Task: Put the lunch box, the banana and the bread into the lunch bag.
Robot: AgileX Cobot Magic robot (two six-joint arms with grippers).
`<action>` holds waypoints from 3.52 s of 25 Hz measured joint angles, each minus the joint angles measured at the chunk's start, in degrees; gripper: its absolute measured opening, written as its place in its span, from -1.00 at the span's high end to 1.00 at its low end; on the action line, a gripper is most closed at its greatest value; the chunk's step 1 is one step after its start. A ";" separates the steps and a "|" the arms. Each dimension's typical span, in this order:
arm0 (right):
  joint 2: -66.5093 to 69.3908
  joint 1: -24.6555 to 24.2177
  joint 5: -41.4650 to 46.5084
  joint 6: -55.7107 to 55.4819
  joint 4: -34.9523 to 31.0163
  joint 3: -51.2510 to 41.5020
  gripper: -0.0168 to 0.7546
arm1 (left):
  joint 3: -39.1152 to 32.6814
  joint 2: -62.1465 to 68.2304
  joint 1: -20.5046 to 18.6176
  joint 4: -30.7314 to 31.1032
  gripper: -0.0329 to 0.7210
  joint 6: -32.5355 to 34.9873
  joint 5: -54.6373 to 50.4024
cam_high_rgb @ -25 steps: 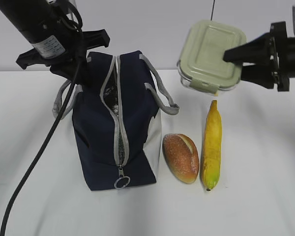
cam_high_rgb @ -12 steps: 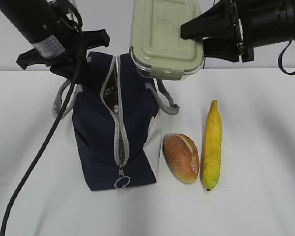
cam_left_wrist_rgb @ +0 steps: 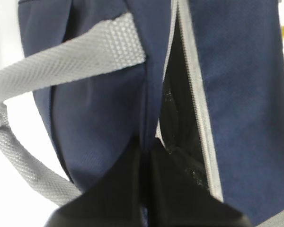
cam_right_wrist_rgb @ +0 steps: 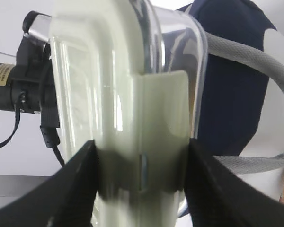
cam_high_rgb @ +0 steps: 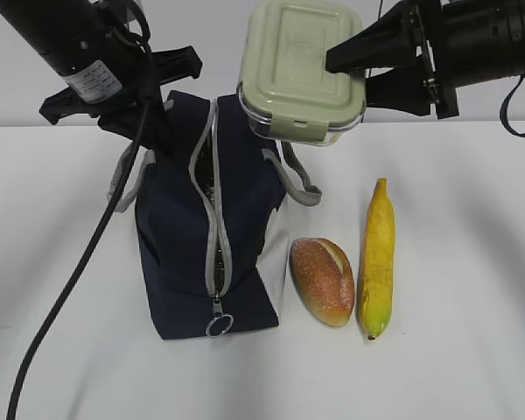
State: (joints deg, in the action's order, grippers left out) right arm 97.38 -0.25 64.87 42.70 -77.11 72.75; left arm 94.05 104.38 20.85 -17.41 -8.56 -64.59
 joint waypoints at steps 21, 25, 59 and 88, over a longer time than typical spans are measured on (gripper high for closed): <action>6.19 8.70 -5.87 -5.69 1.35 3.65 -0.08 | 0.00 0.01 0.00 -0.14 0.91 0.21 0.77; 8.61 10.30 -5.87 -5.92 1.40 3.90 -0.08 | 0.00 0.01 0.00 -0.14 0.91 0.21 0.89; 11.70 10.67 -2.05 -22.29 18.33 25.43 -0.08 | 0.00 0.01 0.00 -0.21 0.91 0.21 1.14; 15.39 13.41 1.46 -32.10 36.53 25.59 -0.08 | 0.00 0.01 0.00 -0.37 0.91 0.21 1.54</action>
State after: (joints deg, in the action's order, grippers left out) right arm 112.77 13.16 66.33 10.60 -40.58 98.34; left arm 94.05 104.39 20.85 -17.78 -8.35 -63.05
